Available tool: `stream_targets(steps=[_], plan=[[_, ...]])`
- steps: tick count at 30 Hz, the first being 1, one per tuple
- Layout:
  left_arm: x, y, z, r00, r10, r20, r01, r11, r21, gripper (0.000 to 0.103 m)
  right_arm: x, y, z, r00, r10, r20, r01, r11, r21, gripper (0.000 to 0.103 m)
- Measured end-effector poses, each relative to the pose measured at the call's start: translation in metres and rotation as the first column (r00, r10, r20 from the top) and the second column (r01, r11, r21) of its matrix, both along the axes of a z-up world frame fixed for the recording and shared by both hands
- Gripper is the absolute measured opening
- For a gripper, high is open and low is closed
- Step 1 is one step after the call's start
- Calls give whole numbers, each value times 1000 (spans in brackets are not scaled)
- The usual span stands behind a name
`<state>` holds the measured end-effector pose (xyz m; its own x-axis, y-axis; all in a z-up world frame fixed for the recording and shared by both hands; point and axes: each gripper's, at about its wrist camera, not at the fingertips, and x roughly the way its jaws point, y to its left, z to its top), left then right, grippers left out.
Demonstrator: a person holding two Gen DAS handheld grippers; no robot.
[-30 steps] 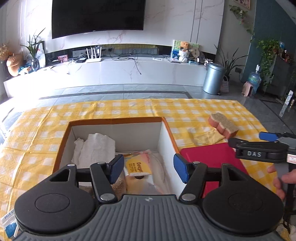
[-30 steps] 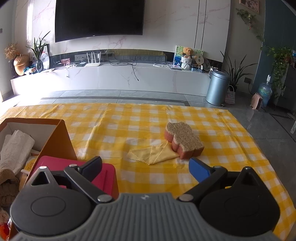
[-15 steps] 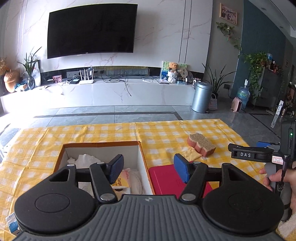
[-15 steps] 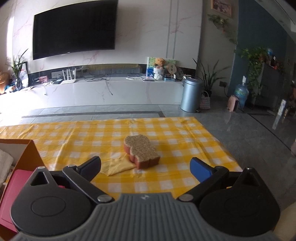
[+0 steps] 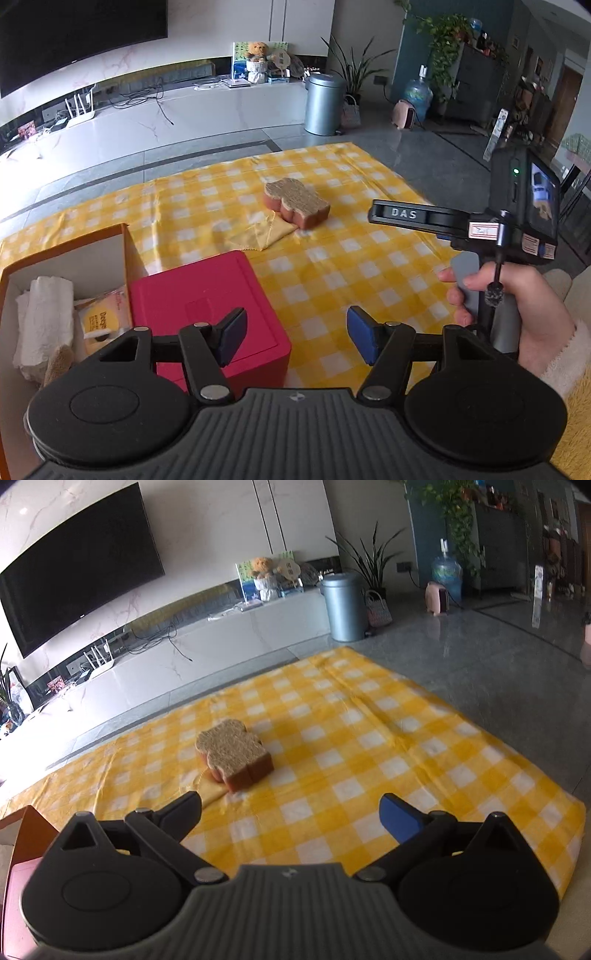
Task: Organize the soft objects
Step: 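Withdraw both open grippers from the box toward the sponge and yellow cloth, then grasp the bear-shaped sponge with the right gripper while the left gripper approaches the yellow cloth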
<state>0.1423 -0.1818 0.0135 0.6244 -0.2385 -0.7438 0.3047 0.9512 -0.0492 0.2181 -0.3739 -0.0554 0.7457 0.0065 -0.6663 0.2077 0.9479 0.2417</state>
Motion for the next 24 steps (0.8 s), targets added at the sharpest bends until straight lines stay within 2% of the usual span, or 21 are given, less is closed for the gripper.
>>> stream_targets(steps=[2, 4, 6, 8, 10, 12, 15, 18, 19, 21, 24], plan=[[11, -17, -9, 1000, -9, 10, 8, 998, 69, 73, 10, -1, -13, 999, 0, -40, 0, 1000, 5, 100], [25, -32, -19, 999, -42, -8, 43, 992, 116, 74, 19, -1, -24, 997, -19, -79, 16, 999, -39, 100], [39, -40, -28, 998, -46, -48, 51, 991, 120, 73, 26, -1, -32, 995, -23, -97, 14, 996, -92, 100], [52, -40, -35, 995, -47, -92, 57, 993, 107, 73, 32, -4, -38, 994, -34, -99, 24, 995, -101, 100], [66, -41, -43, 989, -53, -136, 71, 989, 127, 74, 38, -13, -44, 996, -59, -72, 57, 998, -37, 100], [81, -39, -46, 987, -31, -156, 53, 989, 136, 72, 42, -24, -51, 994, -105, -23, 106, 991, 79, 100], [101, -33, -45, 987, 23, -157, -6, 994, 107, 72, 47, -41, -63, 973, -231, -16, 226, 934, 277, 100], [122, -34, -43, 986, 77, -145, -61, 991, 116, 72, 55, -48, -71, 967, -255, -15, 238, 879, 414, 100], [127, -35, -42, 987, 86, -137, -69, 990, 122, 72, 59, -49, -74, 965, -262, -20, 244, 865, 439, 100], [139, -37, -41, 989, 96, -112, -80, 987, 143, 73, 67, -47, -78, 964, -263, -27, 248, 866, 433, 100], [159, -43, -44, 988, 118, -100, -96, 974, 207, 73, 83, -42, -83, 977, -215, -6, 204, 912, 355, 100]])
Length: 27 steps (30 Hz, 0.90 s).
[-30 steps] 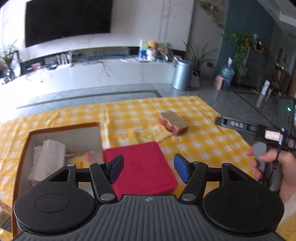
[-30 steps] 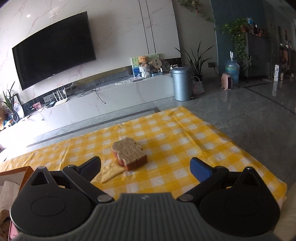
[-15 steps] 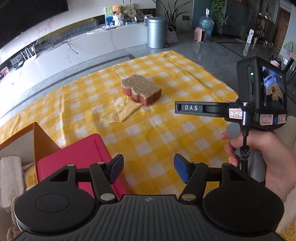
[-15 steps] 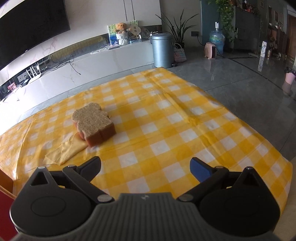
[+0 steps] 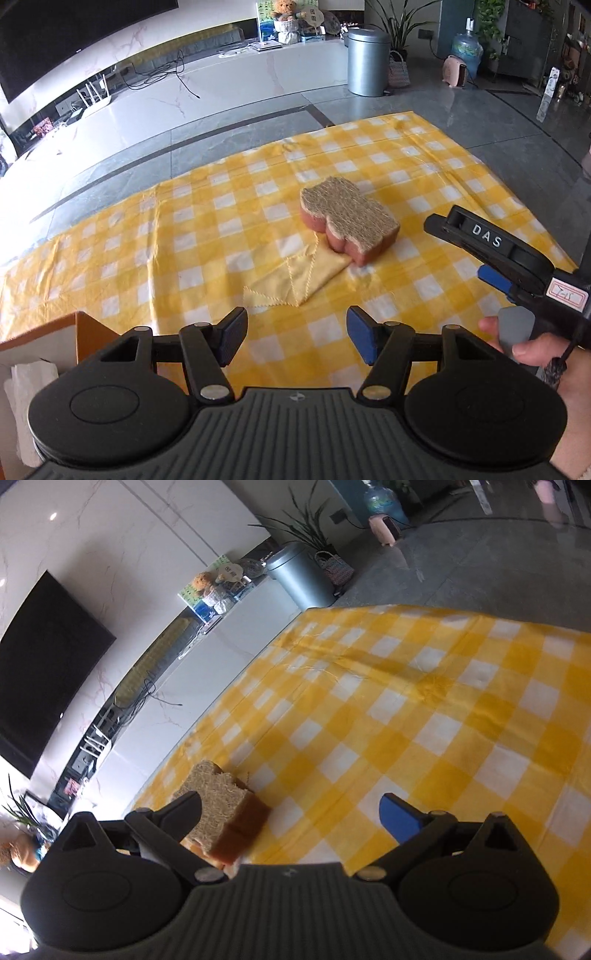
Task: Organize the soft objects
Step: 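Grasp the bear-shaped sponge with the right gripper while the left gripper approaches the yellow cloth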
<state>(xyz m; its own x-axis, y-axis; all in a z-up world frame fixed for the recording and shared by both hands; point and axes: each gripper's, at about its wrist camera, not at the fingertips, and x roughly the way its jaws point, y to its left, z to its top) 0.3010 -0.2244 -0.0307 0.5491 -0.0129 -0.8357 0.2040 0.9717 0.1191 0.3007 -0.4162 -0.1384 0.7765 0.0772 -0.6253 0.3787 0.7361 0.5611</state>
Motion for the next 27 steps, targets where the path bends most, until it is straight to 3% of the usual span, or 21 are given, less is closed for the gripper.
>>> stream_targets(steps=[3, 5, 7, 9, 13, 15, 16, 19, 23, 27], plan=[[18, -3, -7, 999, 9, -43, -7, 999, 47, 73, 15, 7, -9, 999, 49, 1, -49, 994, -96, 100], [26, -3, -10, 998, 1, -59, 3, 998, 65, 73, 31, 17, -16, 982, 186, -21, -187, 972, -143, 100], [30, -4, -12, 999, -17, -44, 21, 996, 91, 73, 45, 34, -22, 947, 317, -40, -319, 927, -199, 100], [33, -4, -14, 999, -24, -22, 26, 993, 119, 73, 52, 54, -25, 920, 390, -49, -386, 871, -303, 100], [40, 2, -20, 999, -21, -28, 24, 991, 134, 74, 61, 91, -33, 877, 471, -101, -463, 768, -443, 100], [42, 6, -22, 1000, -8, -21, 11, 990, 139, 74, 66, 101, -39, 880, 455, -136, -456, 728, -512, 100], [43, 8, -23, 1000, 1, -16, 1, 991, 135, 74, 68, 102, -40, 884, 449, -131, -447, 726, -523, 100], [48, 12, -25, 1000, 0, -32, 3, 995, 96, 74, 68, 94, -41, 906, 412, -96, -402, 767, -500, 99], [50, 8, -27, 998, 12, -59, -6, 996, 92, 74, 67, 85, -36, 912, 400, -85, -386, 772, -505, 73], [51, -6, -27, 996, -33, -83, 39, 996, 80, 74, 67, 72, -25, 926, 369, -75, -365, 828, -426, 64]])
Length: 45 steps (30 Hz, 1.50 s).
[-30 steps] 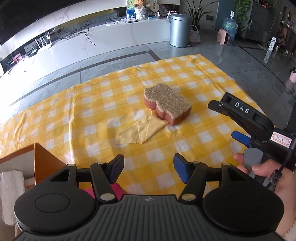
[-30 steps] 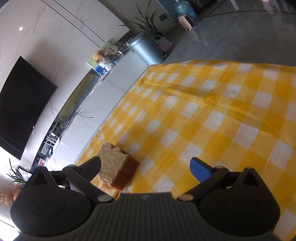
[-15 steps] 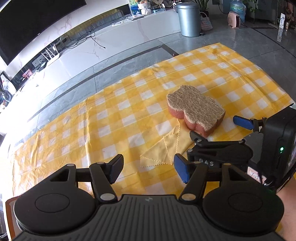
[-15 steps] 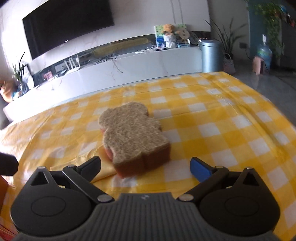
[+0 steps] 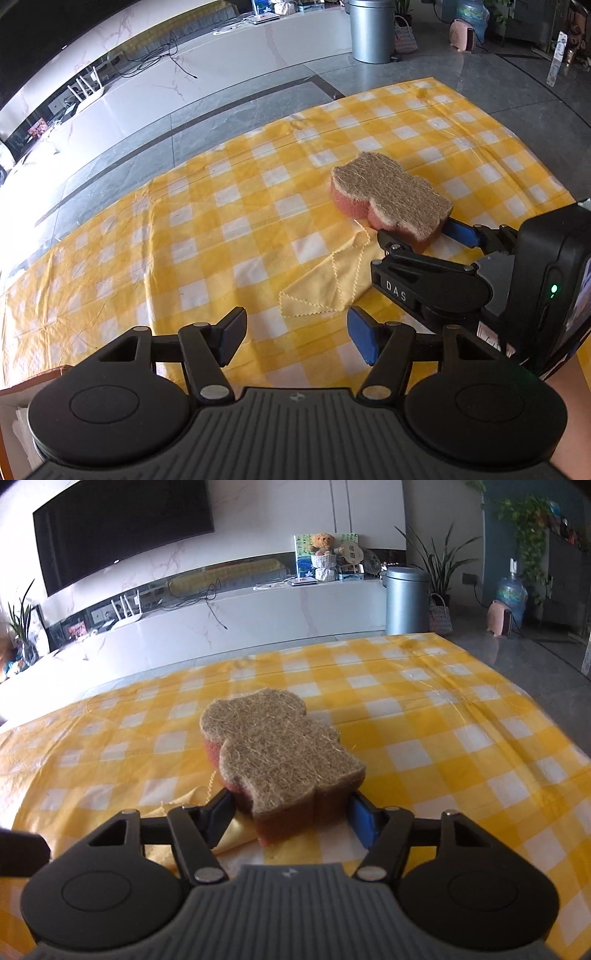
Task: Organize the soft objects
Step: 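Grasp the bear-shaped sponge with the right gripper while the left gripper approaches the yellow cloth, then grasp the yellow cloth with the left gripper and lift it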
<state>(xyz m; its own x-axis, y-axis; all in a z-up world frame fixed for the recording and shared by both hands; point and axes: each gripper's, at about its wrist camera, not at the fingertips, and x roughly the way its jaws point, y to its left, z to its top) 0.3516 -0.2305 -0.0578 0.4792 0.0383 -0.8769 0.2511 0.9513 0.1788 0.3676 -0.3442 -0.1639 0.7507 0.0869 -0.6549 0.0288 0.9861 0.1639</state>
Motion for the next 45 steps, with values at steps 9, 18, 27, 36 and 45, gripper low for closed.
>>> stream_targets(steps=[9, 18, 27, 36, 45], plan=[[24, -45, -22, 987, -136, -91, 145, 983, 109, 80, -1, -44, 18, 978, -142, -153, 168, 970, 177, 63], [41, -76, -60, 929, -303, -210, 309, 951, -4, 86, -3, -53, 10, 971, -133, -198, 174, 962, 209, 63], [66, -74, -76, 951, -261, -169, 262, 965, -17, 87, -4, -65, 13, 967, -143, -211, 197, 944, 263, 63], [60, -54, -66, 970, -149, -192, 125, 983, -131, 3, -3, -67, 14, 966, -147, -212, 197, 951, 238, 63], [13, -45, -27, 964, -150, -221, 112, 978, -177, 3, -7, -78, 13, 960, -165, -225, 216, 951, 223, 67]])
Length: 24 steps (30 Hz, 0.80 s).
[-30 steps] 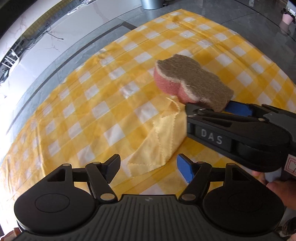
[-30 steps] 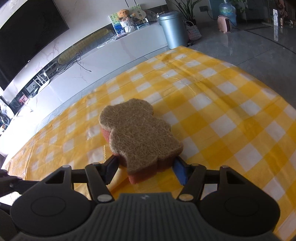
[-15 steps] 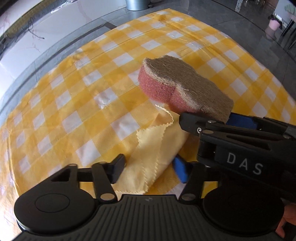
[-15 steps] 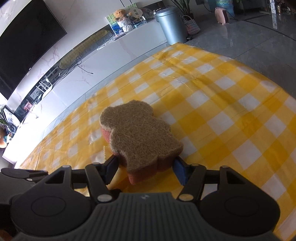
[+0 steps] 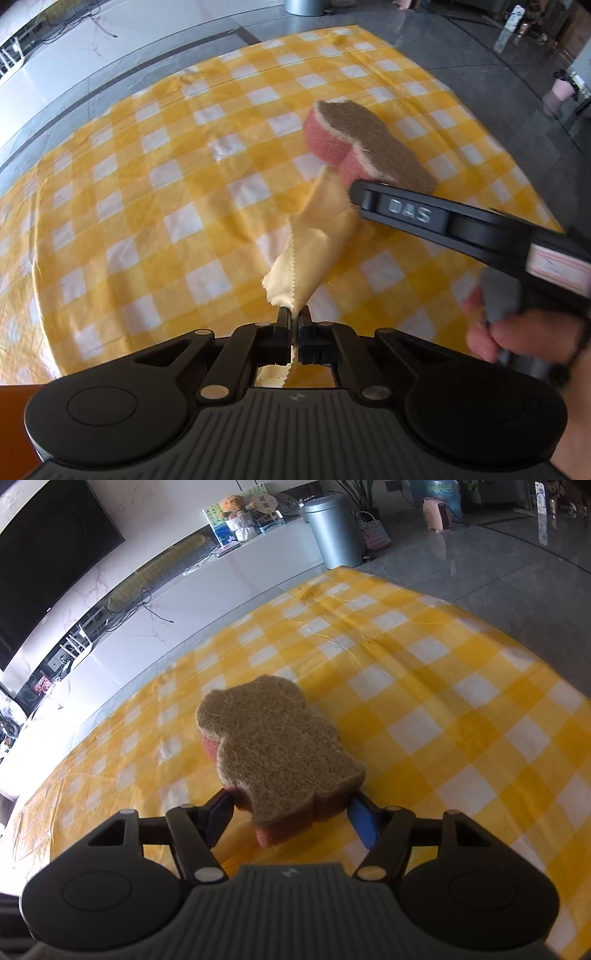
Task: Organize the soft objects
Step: 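Grasp the yellow cloth with the left gripper and lift it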
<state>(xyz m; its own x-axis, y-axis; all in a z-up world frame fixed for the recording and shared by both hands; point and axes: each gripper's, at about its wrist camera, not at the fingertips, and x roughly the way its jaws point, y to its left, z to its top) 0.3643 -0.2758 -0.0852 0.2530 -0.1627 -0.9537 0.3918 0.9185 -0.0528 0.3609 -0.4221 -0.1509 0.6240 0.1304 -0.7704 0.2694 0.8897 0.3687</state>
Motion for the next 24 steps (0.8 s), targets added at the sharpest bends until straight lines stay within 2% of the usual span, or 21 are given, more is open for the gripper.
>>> stream_targets(steps=[7, 10, 13, 16, 19, 20, 21, 23, 24], plan=[[-72, 29, 51, 996, 35, 87, -22, 988, -150, 3, -15, 15, 15, 998, 69, -10, -70, 990, -119, 65], [-109, 50, 57, 991, 85, 108, -57, 970, -236, 3, -37, 24, 16, 995, 94, -47, -101, 977, -189, 65], [-142, 60, 56, 985, 118, 124, -78, 955, -287, 3, -58, 30, 16, 985, 128, -117, -154, 956, -251, 65], [-167, 57, 53, 979, 125, 163, -69, 947, -313, 3, -76, 33, 18, 977, 160, -140, -193, 943, -271, 66], [-183, 50, 46, 970, 130, 205, -69, 957, -281, 3, -91, 32, 9, 969, 158, -191, -201, 952, -232, 69], [-186, 48, 41, 970, 130, 206, -72, 961, -267, 3, -95, 32, 8, 968, 167, -189, -210, 947, -241, 73], [-187, 47, 34, 972, 133, 194, -80, 963, -256, 3, -97, 33, 8, 966, 175, -188, -221, 939, -262, 84], [-187, 49, 21, 978, 148, 147, -106, 959, -262, 4, -96, 33, 8, 967, 170, -188, -224, 921, -319, 96], [-184, 51, 14, 981, 158, 115, -123, 955, -269, 4, -96, 33, 8, 970, 175, -169, -225, 912, -344, 96]])
